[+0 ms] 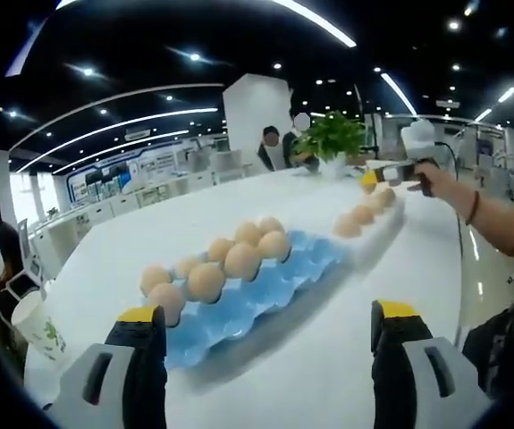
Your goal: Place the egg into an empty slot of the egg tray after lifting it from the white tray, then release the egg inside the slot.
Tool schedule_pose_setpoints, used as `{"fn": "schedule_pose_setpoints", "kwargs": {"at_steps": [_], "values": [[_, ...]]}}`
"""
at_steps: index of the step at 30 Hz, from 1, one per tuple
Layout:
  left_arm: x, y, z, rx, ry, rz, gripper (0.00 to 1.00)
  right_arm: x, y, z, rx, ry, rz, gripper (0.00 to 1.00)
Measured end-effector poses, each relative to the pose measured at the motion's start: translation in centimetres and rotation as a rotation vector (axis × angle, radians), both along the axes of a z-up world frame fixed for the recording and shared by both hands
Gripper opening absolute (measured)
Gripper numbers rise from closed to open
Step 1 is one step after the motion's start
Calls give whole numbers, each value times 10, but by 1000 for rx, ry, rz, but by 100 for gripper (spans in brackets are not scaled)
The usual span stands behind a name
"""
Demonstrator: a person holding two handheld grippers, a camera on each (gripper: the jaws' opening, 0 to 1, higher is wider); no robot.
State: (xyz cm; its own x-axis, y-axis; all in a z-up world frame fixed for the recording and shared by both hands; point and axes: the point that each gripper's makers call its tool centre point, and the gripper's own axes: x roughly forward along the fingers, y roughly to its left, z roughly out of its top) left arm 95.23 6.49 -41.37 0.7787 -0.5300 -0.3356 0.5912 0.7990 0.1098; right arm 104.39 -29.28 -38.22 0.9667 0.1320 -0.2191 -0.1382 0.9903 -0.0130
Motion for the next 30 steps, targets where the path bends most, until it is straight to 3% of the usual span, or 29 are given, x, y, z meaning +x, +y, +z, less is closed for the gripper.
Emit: {"fn": "schedule_pose_setpoints", "kwargs": {"at_steps": [13,23,30], "values": [[-2,0,-3,20,8,-8,97,-8,52,16,28,-18,109,28],[-1,2,-4,41,20,0,97,-10,86,16,54,-24,186,28],[-3,1,-5,53,32,-8,97,-9,131,13,71,-18,268,28]]}}
